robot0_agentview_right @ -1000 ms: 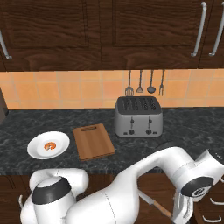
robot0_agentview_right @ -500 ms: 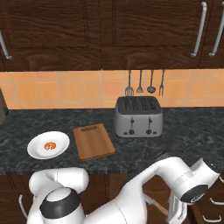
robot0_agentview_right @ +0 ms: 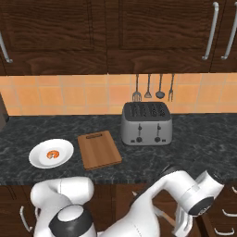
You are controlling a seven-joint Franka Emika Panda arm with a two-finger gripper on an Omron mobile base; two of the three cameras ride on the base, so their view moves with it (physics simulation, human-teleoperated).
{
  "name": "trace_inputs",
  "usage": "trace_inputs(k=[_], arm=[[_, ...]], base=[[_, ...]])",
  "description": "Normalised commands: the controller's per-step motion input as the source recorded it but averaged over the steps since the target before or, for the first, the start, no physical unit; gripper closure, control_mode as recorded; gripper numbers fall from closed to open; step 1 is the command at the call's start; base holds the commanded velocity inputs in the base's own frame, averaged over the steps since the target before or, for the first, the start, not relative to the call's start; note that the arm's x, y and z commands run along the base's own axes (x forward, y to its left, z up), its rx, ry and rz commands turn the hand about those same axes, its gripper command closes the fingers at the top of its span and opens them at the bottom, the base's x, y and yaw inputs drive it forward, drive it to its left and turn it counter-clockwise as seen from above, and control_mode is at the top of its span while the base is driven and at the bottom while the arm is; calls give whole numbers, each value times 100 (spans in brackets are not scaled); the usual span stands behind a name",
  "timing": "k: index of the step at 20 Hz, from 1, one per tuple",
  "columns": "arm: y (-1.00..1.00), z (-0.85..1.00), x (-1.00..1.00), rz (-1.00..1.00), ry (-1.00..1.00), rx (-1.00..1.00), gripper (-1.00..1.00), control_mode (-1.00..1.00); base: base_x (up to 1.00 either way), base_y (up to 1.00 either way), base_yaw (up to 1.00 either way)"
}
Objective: Pick up the knife from the drawer and place it on the cutting board. Then place the meat from the plate to the cutting board.
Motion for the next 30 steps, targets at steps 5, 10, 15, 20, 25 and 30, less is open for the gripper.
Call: trace_inputs(k=[5, 10, 15, 20, 25, 30], arm=[[-18, -28, 7, 1, -1, 5, -100, -100], [-10, -20, 19, 0, 0, 4, -100, -100], [0, -31, 23, 0, 0, 0, -100, -100], [0, -42, 20, 0, -7, 0, -100, -100], [0, -39, 20, 0, -17, 0, -100, -100], [0, -38, 25, 0, -8, 0, -100, -100]], base=[[0, 0, 0], [0, 0, 0], [0, 0, 0], [0, 0, 0], [0, 0, 0], [0, 0, 0]])
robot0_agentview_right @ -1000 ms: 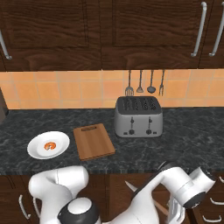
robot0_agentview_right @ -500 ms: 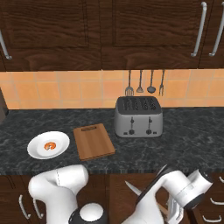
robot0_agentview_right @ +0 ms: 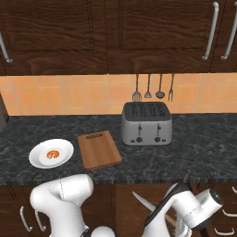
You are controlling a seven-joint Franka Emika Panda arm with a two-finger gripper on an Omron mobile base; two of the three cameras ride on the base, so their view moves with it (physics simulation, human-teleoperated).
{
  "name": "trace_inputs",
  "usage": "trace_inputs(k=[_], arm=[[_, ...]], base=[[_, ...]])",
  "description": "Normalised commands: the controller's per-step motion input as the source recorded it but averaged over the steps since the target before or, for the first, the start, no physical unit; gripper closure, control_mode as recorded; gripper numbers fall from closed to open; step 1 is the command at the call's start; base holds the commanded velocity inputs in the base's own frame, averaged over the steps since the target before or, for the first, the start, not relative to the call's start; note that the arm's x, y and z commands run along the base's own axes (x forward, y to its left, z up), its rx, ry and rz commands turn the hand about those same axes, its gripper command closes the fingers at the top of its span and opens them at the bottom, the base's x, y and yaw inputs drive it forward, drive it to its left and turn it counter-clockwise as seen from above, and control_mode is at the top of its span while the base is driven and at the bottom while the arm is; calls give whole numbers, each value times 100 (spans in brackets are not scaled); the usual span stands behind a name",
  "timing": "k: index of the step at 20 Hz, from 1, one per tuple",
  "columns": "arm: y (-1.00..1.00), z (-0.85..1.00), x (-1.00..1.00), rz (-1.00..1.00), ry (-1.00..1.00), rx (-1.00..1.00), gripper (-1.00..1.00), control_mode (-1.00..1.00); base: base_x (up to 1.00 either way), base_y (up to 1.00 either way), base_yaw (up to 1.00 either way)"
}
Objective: Pick up the knife from the drawer and place it on the cutting board. Then place the meat from the plate to the cutting board.
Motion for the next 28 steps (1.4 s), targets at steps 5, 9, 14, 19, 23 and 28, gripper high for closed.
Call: trace_inputs(k=[5, 9, 14, 19, 23, 28], arm=[[-17, -33, 21, 2, 4, 3, -100, -100], [-27, -29, 17, 4, 1, 5, -100, -100], [-14, -41, 24, 1, -1, 2, -100, -100], [0, -75, 6, 0, 1, 0, 100, -100], [1, -76, -8, 0, 8, 0, 100, -100], [4, -58, -30, 0, 11, 0, 100, -100]], base=[[0, 0, 0], [0, 0, 0], [0, 0, 0], [0, 0, 0], [0, 0, 0], [0, 0, 0]])
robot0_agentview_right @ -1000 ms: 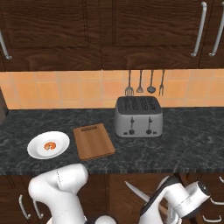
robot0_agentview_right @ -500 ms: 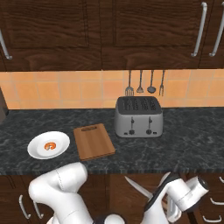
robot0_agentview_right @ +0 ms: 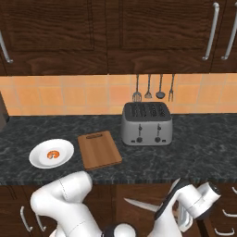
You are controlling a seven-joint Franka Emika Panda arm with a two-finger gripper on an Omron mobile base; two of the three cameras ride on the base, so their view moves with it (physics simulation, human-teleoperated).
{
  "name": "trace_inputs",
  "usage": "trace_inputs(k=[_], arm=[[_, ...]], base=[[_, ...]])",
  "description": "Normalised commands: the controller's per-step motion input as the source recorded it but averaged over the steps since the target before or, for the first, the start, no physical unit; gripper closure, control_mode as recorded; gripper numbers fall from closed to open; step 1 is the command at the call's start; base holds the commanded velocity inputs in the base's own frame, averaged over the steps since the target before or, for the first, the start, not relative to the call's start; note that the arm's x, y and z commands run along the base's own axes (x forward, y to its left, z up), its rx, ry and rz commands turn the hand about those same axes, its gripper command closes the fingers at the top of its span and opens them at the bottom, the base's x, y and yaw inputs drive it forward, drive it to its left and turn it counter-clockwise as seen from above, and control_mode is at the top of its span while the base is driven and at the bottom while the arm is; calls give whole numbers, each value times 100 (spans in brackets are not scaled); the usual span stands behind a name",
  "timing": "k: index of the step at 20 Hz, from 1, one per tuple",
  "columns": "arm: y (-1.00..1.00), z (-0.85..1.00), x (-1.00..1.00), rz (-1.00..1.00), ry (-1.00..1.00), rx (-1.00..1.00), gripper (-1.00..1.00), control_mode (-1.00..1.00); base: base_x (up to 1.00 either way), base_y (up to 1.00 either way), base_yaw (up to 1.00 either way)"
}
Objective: Pick up the knife from the drawer and place it on the cutting board. Then place the meat from the plate to the cutting board.
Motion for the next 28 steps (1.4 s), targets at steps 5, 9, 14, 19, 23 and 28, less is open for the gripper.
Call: trace_inputs(k=[5, 9, 14, 19, 23, 28], arm=[[10, -8, -64, 0, -1, 0, 100, -100], [6, 46, -70, -5, -4, 0, 100, -100], [2, 99, -50, -9, -2, -2, 100, -100], [0, 87, -56, -1, -6, 0, 100, -100], [13, 86, -19, -3, -3, -1, 100, -100], [21, 90, 0, -9, -4, 0, 100, -100]], base=[[0, 0, 0], [0, 0, 0], [0, 0, 0], [0, 0, 0], [0, 0, 0], [0, 0, 0]])
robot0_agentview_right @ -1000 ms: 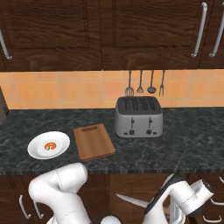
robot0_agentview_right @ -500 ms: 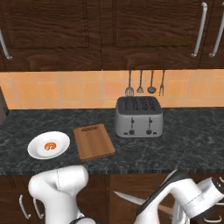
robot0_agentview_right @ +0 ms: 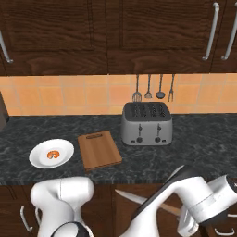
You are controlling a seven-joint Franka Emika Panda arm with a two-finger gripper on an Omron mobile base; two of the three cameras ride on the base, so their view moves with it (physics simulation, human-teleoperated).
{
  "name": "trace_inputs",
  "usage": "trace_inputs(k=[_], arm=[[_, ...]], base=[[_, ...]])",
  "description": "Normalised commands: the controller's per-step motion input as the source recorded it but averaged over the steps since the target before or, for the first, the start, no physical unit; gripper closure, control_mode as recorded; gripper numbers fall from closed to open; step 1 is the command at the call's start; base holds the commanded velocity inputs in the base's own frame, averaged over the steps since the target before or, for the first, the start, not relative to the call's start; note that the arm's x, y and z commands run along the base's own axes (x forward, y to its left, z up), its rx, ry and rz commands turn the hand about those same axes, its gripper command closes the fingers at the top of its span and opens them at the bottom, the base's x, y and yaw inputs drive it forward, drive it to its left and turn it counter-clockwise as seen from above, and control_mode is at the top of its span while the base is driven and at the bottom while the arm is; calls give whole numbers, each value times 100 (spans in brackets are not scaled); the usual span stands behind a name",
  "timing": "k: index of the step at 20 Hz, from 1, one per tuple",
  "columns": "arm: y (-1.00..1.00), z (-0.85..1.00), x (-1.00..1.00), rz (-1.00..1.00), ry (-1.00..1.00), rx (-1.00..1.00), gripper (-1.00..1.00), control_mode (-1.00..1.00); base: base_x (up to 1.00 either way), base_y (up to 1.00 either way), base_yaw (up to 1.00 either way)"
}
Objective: Pick up the knife from the drawer and place it on the cutting board. Then place the meat from the plate to the cutting board.
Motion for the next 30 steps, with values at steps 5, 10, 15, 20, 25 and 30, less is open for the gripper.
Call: trace_inputs(k=[5, 10, 15, 20, 25, 30], arm=[[49, 71, 1, -14, -3, 0, 100, -100], [81, 41, 23, -11, -12, -2, 100, -100], [92, 1, 60, -16, -7, -1, 100, -100], [93, 1, 72, -13, 9, -6, 100, -100], [61, 0, 39, -4, 1, -2, 100, -100], [29, 0, 43, -4, 0, 0, 100, -100]], base=[[0, 0, 0], [0, 0, 0], [0, 0, 0], [0, 0, 0], [0, 0, 0], [0, 0, 0]])
